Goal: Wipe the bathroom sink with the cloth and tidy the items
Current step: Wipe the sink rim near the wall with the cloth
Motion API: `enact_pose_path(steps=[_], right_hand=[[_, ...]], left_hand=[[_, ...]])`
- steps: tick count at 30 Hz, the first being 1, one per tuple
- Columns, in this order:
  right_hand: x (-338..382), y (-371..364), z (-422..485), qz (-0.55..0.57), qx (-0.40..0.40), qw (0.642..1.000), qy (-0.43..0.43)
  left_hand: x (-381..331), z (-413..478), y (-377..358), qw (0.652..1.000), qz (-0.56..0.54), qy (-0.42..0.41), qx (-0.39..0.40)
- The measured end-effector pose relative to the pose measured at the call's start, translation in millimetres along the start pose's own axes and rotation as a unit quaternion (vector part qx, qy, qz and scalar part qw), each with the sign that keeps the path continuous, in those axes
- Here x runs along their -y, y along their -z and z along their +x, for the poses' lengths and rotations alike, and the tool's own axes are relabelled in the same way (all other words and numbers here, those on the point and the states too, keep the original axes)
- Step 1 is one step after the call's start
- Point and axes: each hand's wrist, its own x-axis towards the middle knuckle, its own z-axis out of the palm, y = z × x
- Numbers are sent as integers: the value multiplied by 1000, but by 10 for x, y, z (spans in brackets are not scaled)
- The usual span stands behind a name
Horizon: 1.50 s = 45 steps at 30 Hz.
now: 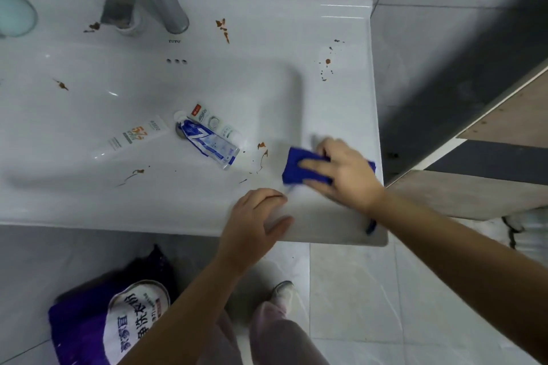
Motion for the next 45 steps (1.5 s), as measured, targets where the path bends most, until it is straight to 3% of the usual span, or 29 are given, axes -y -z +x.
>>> enact_pose_path(steps=[5, 10, 13, 18, 23, 28, 33, 36, 41, 45], right_hand=[[-357, 87, 338, -69, -112, 976, -176], [87, 91, -584, -17, -64, 994, -89], [-193, 119, -308, -41, -65, 995, -69], [-446, 135, 388, -73, -120, 962, -235], [-61, 16, -89, -13, -70, 991, -113], [-409, -13, 561, -28, -78, 993, -85], [-793, -29, 1176, -48, -71, 988, -129], [-1079, 39, 1443, -74, -113, 975, -178], [-1094, 39, 1594, -100, -209, 901, -367], [-762, -6, 1222, -81, -183, 930, -310]], left_hand=[[15, 7, -13, 1000, -3, 4, -6], [5, 10, 5, 1000, -6, 1, -4], [-1, 3, 2, 1000, -12, 5, -4], [-13, 63, 26, 1000, -13, -1, 11], [92, 359, 81, 999, -8, -18, 33], [351, 1169, 166, 999, 36, -26, 28], [704, 2127, 244, 995, 76, -62, -1], [863, 2624, 200, 988, 110, -108, 14], [941, 3022, 30, 986, 80, -136, 48], [1025, 3017, -37, 989, 56, -134, 29]])
